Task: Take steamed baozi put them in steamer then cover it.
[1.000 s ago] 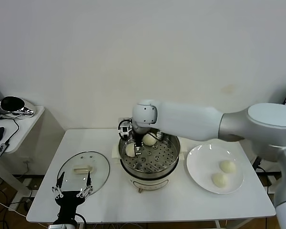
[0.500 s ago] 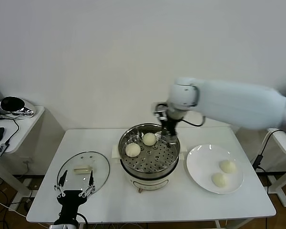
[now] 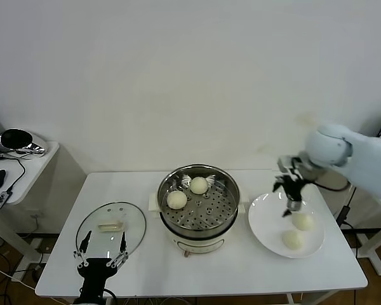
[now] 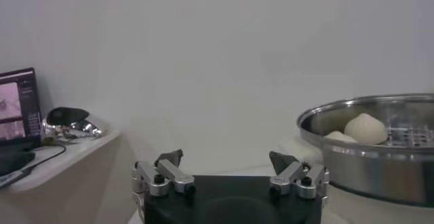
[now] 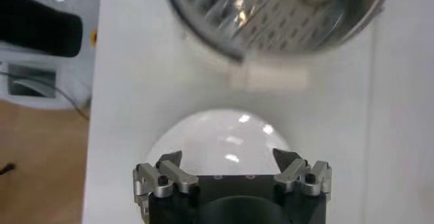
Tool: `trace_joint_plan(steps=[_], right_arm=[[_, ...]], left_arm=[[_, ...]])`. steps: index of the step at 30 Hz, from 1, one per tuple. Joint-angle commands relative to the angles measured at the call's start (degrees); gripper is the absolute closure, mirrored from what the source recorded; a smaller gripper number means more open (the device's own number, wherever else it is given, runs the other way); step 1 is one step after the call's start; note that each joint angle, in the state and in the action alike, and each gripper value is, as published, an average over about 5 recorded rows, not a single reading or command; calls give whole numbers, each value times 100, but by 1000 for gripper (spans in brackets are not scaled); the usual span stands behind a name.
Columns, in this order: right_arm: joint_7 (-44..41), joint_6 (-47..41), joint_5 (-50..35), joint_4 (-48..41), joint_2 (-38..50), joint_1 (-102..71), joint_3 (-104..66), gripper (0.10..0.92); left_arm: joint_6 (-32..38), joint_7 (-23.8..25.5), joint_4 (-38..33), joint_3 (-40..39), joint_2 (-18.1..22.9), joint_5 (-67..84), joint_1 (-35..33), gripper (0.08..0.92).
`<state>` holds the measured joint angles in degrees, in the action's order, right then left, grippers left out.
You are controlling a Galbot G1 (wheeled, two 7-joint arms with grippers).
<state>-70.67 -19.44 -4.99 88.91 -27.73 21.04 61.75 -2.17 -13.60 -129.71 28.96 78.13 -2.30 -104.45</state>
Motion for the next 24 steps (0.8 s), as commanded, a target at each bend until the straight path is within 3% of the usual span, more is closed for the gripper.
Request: trace_joint_plan(steps=[1,24], right_arm=[[-259,954,1150,-190,778,-1969,-1540,203],[453,972,1852,-919,-225,-2745,-1718,203]], left_arm=[[12,-6,19,7,14,-37,-28,177],[58,-33,24,95,117,-97,-149,177]])
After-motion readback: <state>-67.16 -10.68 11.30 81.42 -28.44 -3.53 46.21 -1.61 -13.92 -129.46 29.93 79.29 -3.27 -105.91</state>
